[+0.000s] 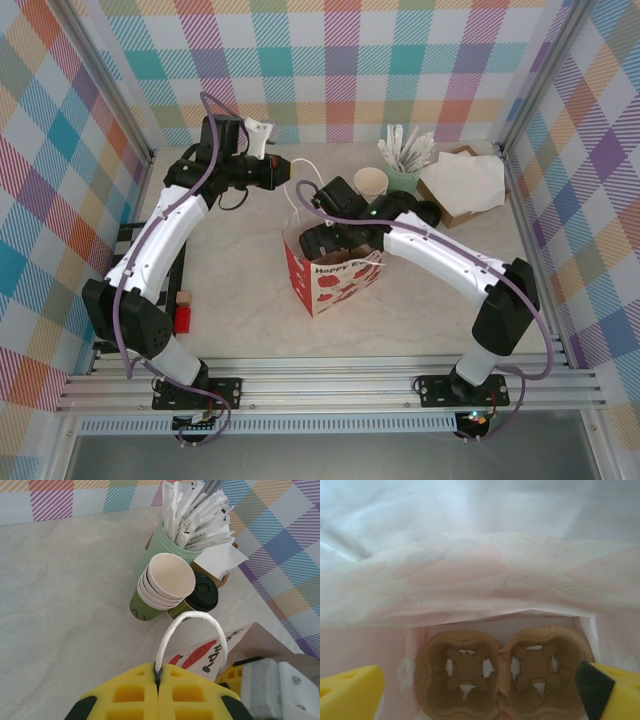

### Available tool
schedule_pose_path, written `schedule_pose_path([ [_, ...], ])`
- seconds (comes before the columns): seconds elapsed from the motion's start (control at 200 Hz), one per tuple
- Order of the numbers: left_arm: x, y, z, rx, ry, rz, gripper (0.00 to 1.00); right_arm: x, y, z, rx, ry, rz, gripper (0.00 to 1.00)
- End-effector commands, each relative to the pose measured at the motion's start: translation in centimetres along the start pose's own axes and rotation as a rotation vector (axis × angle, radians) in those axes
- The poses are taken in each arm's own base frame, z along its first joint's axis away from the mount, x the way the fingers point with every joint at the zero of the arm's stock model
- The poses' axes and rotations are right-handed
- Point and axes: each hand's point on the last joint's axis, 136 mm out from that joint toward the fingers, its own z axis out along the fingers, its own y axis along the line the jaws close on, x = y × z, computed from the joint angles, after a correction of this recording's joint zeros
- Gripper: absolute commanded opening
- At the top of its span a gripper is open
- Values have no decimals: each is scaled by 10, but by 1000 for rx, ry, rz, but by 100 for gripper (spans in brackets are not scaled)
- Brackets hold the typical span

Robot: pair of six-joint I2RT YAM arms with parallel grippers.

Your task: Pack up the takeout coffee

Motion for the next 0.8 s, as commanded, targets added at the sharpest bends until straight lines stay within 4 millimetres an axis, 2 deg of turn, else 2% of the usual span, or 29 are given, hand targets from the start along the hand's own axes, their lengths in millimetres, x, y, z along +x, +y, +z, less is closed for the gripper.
schedule_pose_path([
  [0.0,-3,-7,-2,20,-3,19,0,-19,5,-33,-41,-120,15,100],
  [0.165,-2,-8,-1,27,-1,14,0,-37,4,-69,-71,-234,45,100],
  [0.44,-1,-8,0,30,2,8,0,-54,-11,-108,-64,-333,145,100],
  [0.54,-1,-7,0,26,5,6,0,-55,-28,-122,-41,-362,206,100],
  [0.645,0,-6,2,23,7,-5,0,-46,-55,-129,14,-372,309,100],
  [0.795,1,-5,5,28,10,-26,0,-18,-91,-121,81,-318,476,100],
])
